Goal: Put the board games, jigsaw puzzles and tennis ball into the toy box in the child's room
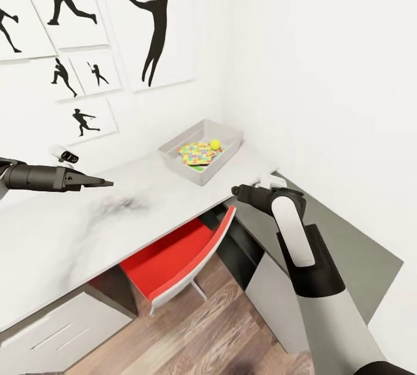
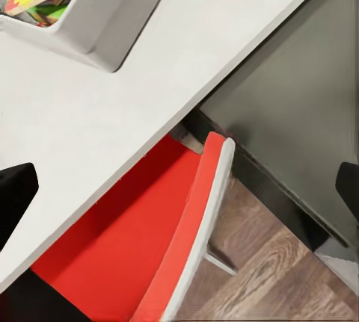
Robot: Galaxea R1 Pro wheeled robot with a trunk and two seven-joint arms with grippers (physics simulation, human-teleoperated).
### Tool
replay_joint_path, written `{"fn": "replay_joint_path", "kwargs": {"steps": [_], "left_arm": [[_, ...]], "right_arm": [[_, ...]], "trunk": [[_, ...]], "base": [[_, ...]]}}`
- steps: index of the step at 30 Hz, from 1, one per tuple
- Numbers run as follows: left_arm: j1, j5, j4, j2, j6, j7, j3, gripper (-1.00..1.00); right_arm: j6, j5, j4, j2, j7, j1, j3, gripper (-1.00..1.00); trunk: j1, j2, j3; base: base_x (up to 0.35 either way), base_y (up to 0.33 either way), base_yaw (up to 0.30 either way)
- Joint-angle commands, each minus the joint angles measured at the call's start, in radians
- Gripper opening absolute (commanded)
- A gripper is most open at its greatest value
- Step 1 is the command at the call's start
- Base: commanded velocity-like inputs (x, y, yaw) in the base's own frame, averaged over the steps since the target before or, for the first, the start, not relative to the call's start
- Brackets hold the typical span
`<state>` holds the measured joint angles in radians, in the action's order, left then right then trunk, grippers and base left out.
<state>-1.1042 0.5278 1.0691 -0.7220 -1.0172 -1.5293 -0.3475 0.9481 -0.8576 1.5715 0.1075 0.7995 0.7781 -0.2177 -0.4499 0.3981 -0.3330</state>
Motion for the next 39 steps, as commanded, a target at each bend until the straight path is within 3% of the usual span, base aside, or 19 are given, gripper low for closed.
{"fn": "replay_joint_path", "kwargs": {"steps": [1,21,33,39], "left_arm": [[-0.002,0.001,0.0,-0.001,-0.011,-0.004,-0.004,1.0],[-0.001,0.003,-0.005,-0.007,-0.009,-0.007,-0.004,1.0],[0.003,0.0,-0.148,-0.011,0.074,-0.018,-0.002,1.0],[0.019,-0.003,-0.169,-0.018,0.087,-0.018,-0.002,1.0]], "right_arm": [[0.003,-0.009,0.001,0.0,0.01,0.001,0.0,1.0],[0.001,-0.009,0.001,0.0,0.01,-0.001,-0.002,1.0],[0.001,-0.008,0.004,-0.002,0.013,-0.025,0.001,1.0],[0.002,-0.008,0.026,-0.004,-0.006,-0.065,0.031,1.0]], "trunk": [[0.0,0.002,0.0],[0.0,0.002,0.033],[0.0,0.002,0.053],[0.0,0.002,0.063]], "base": [[-0.268,0.0,0.0],[-0.031,0.0,0.0],[0.0,0.0,0.0],[0.0,0.0,0.0]]}}
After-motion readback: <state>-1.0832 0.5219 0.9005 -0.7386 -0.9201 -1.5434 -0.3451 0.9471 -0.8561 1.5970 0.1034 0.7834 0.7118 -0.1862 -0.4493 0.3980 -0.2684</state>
